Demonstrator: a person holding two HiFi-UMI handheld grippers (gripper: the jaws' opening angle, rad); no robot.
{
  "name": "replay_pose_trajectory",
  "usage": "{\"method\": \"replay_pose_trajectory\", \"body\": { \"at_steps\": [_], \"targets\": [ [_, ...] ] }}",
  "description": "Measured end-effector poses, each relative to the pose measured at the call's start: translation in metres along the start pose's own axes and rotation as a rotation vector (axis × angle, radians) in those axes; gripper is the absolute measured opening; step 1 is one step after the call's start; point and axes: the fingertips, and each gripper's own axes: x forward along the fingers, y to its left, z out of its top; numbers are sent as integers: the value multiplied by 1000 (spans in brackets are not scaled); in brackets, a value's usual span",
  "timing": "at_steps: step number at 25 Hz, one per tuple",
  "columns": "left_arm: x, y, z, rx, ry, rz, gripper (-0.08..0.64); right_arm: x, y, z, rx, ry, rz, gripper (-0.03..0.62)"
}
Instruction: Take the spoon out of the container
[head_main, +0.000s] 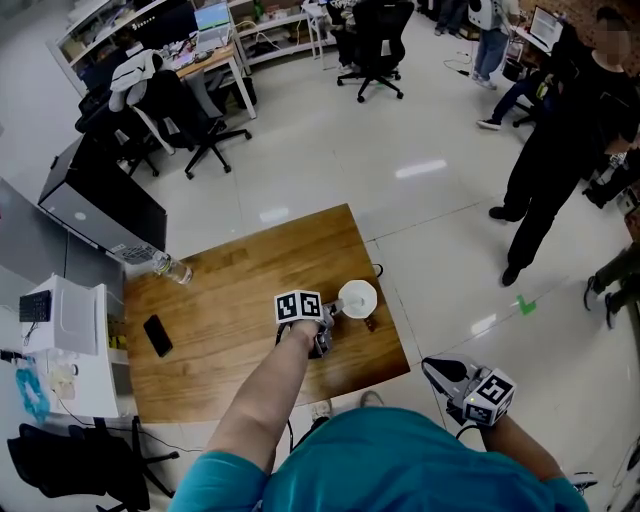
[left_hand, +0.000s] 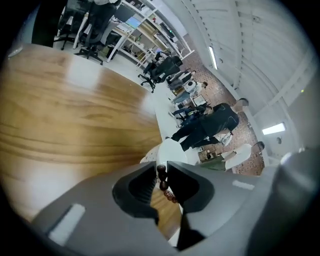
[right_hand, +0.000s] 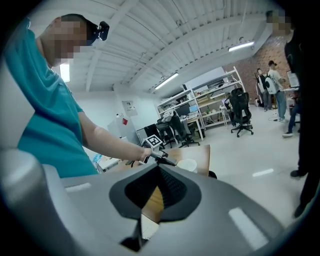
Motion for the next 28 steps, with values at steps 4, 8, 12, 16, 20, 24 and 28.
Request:
{"method": "replay_pose_trajectory", "body": {
  "at_steps": [4, 8, 12, 16, 20, 24, 28],
  "targets": [
    [-7, -6, 2, 45, -27, 28, 49, -5, 2, -3, -3, -2, 11, 2],
    [-28, -19, 0, 35, -57, 7, 49, -8, 16, 5, 28, 18, 30, 2],
    [-70, -55, -2, 14, -126, -74, 48, -12, 32, 25, 79, 58, 55, 2],
    [-123, -103, -28, 15, -195, -141, 48, -28, 24, 27, -14, -58, 115, 2],
    [-174, -137, -67, 22, -268, -155, 48, -40, 28, 25, 6, -85, 178, 2],
    [-227, -151, -109, 35, -366, -161, 48, -36, 52, 13, 5, -95, 256, 2],
    [-323, -139, -124, 54, -447, -179, 48, 12, 115, 24, -16, -95, 297, 2]
  ]
}}
